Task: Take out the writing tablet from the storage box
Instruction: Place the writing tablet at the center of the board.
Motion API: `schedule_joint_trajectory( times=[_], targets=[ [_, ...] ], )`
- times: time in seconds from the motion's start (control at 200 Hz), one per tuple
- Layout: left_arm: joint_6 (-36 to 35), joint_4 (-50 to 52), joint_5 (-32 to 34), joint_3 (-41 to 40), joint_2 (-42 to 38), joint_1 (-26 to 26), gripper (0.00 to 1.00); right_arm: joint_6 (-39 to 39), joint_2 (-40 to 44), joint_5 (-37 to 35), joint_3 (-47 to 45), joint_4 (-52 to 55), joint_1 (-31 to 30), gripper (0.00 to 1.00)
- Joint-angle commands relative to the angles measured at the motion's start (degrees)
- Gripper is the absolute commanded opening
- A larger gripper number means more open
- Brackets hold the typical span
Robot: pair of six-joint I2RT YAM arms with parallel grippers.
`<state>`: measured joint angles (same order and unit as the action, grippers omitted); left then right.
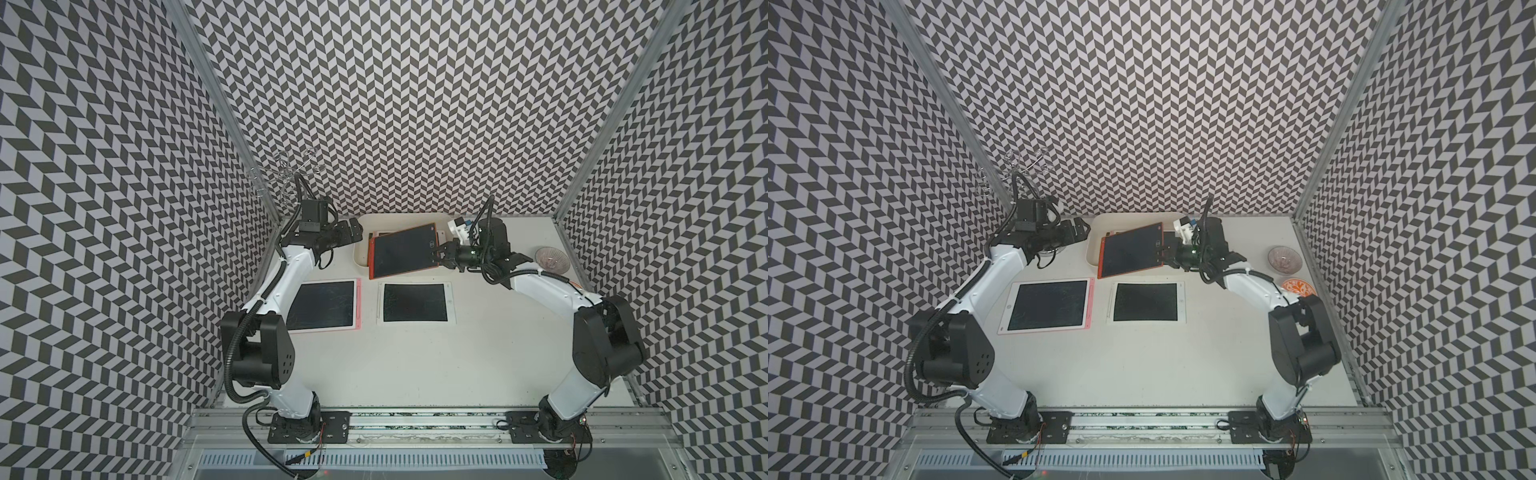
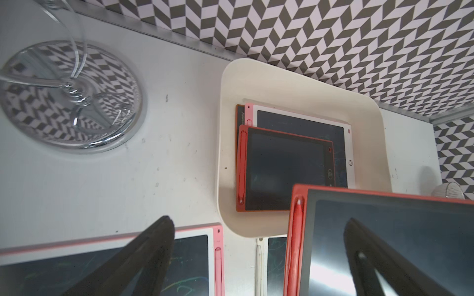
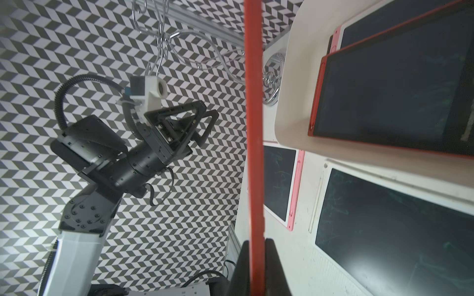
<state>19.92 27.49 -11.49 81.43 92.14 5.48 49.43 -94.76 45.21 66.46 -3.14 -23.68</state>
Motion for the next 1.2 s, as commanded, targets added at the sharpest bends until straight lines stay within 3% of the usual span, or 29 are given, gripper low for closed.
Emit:
schedule_joint_trajectory(
  times=[0.0, 0.205, 0.566, 1.192],
  targets=[
    [1.96, 1.69, 1.00, -2.57, -3.28, -0.55, 0.99, 3.71, 4.02, 0.35, -4.35, -9.35, -3.26, 0.00],
    [4.06, 1.26, -0.29, -7.87, -9.28, -0.64, 0.99, 11.04, 6.00, -3.71, -13.37, -20.60, -11.39, 0.00],
    [2.84, 1.50, -1.16, -14.42, -15.68, -0.72, 0.99, 21.40, 4.89, -14.36, -21.57, -32.39, -24.33, 0.00],
    [2.85, -4.28, -4.70, -20.36, -17.60, -0.77, 0.99, 31.23, -2.23, -28.37, -24.52, -41.17, -38.08, 0.00]
  ],
)
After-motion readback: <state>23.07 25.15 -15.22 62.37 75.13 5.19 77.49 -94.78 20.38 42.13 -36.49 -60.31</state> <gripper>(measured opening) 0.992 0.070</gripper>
